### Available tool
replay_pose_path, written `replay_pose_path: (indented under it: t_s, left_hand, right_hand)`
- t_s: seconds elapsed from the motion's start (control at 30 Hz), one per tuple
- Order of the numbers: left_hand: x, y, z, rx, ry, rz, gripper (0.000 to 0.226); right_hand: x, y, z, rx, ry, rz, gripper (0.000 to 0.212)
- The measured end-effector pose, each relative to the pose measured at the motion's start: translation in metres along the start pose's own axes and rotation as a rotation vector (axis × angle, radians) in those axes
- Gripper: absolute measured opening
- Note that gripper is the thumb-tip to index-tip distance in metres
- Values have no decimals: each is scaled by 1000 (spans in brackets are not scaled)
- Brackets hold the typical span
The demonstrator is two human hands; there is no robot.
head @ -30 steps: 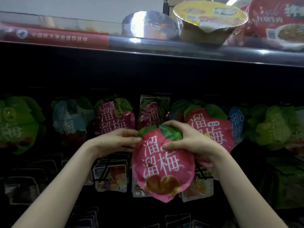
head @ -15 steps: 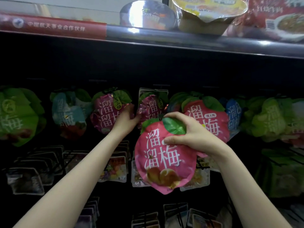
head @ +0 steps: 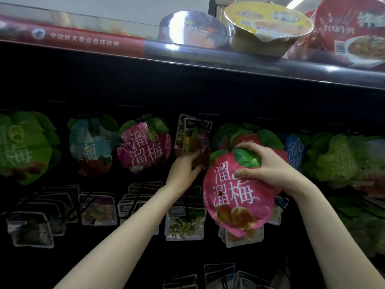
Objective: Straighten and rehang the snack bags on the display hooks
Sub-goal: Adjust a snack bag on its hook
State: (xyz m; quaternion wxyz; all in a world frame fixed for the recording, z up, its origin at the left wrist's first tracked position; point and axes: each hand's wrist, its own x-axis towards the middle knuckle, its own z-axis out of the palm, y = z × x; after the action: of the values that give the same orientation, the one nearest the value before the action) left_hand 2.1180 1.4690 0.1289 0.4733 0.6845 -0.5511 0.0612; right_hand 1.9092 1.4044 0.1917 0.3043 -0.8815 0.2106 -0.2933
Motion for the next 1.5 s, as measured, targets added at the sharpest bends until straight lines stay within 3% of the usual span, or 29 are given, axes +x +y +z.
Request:
replay_pose_path:
  t_s: [0.23, 0.37, 0.47, 0.6, 0.7, 0.9, 1.07, 1.37, 1.5]
  left_hand:
    - [25, 7, -2, -413, 107, -260, 39]
    - [48, 1, -7, -368, 253, -368, 28]
    - [50, -5, -25, -285, 244, -291, 14]
    - [23, 2, -58, -120, 240, -100, 13]
    - [1, 21, -75, -131, 224, 13, 12]
    - [-29, 12, -107, -344, 253, -188, 6]
    - [-55, -21, -127, -516, 346, -408, 9]
    - [-59, -48, -166, -392, 479, -322, 3]
    - [-56, -56, -187, -287, 543, -300, 13]
  right_hand:
    - [-3, 4, -2, 140, 41, 31, 56]
    - [-5, 5, -7, 164, 55, 57, 58]
    - [-5, 5, -11, 164, 76, 43, 58]
    - [-5, 7, -14, 218, 96, 34, 58]
    - [-3, 6, -14, 232, 98, 40, 60]
    - [-2, 0, -8, 283, 74, -13, 60]
    - [11, -14, 24, 260, -63, -33, 55]
    - [34, -26, 65, 305, -187, -96, 49]
    - [43, -28, 71, 181, -202, -109, 54]
